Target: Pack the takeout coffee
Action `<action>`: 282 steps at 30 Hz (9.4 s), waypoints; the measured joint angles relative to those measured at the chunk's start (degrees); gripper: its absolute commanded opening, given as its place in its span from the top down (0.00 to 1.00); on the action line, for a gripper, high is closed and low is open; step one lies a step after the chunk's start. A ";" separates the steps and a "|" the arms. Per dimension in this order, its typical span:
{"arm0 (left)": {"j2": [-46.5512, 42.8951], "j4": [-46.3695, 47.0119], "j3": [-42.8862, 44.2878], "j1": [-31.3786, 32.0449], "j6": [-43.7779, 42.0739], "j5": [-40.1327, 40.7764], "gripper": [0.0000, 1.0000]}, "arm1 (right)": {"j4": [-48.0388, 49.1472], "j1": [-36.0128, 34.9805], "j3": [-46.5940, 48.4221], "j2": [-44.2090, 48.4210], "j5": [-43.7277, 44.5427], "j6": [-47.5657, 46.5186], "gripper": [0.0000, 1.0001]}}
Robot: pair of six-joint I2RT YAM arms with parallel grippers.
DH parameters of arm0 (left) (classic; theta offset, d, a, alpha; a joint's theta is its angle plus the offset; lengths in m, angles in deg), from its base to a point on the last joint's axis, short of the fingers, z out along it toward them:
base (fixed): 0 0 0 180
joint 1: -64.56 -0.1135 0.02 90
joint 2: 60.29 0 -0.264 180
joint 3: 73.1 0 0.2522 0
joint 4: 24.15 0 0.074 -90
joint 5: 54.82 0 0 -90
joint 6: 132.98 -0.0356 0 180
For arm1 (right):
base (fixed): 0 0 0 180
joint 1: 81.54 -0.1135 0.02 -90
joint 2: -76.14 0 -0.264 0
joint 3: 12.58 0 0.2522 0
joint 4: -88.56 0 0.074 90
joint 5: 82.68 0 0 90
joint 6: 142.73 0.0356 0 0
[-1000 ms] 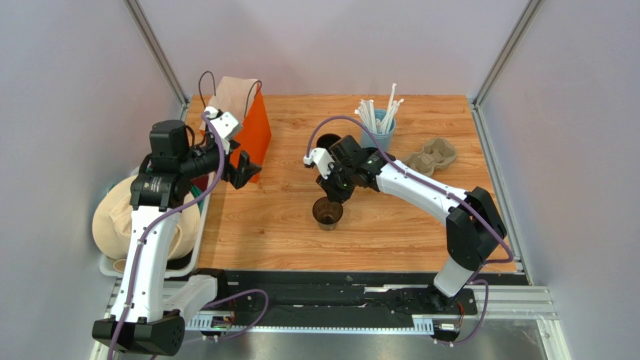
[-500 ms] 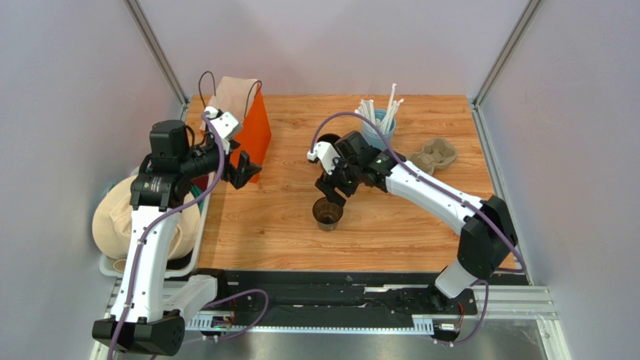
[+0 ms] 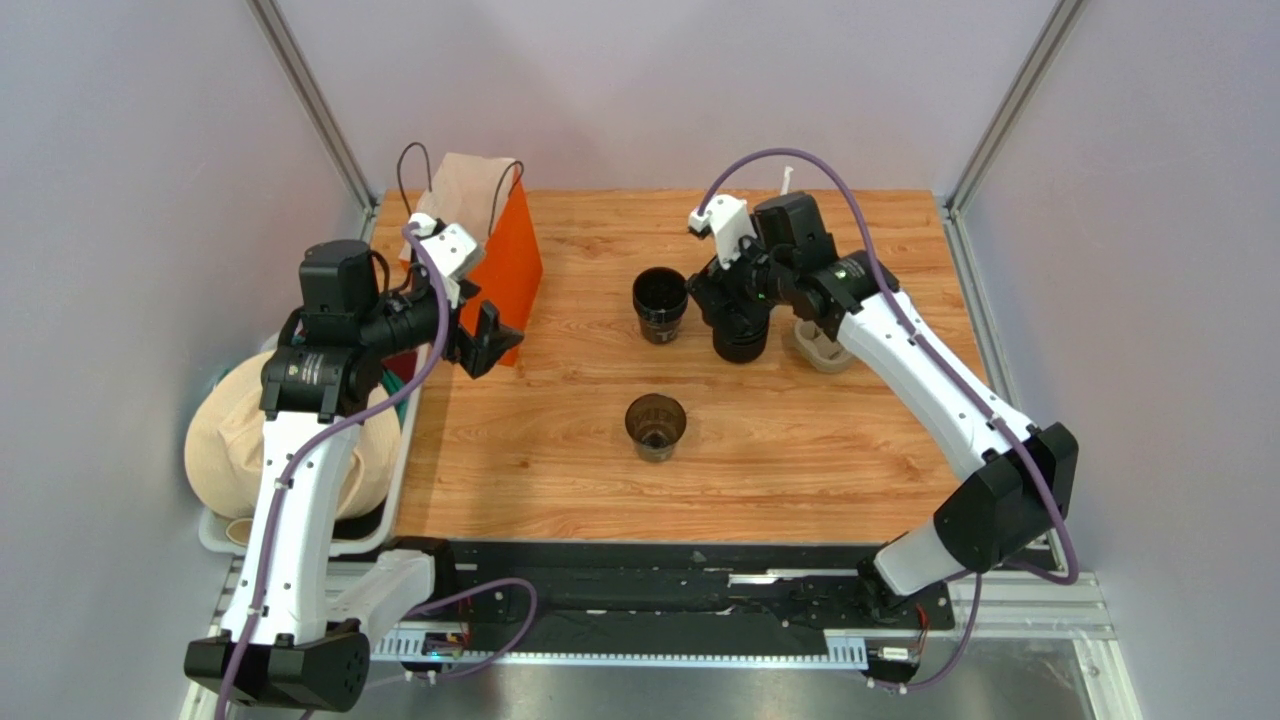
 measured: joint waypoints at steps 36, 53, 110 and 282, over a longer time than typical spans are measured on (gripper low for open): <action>0.00 0.02 0.00 0.00 0.02 0.02 0.01 | -0.72 6.32 5.22 -15.98 10.62 6.27 0.46; 0.00 0.02 -0.02 0.00 0.02 0.00 0.01 | -0.24 10.67 2.82 -18.21 12.46 11.10 0.50; 0.00 0.04 -0.02 0.00 0.04 0.00 0.01 | 2.29 10.67 0.96 -20.09 11.30 13.07 0.93; 24.46 5.55 6.12 25.66 30.82 -8.17 1.00 | 7.43 -20.09 -6.40 16.02 4.61 -5.60 0.58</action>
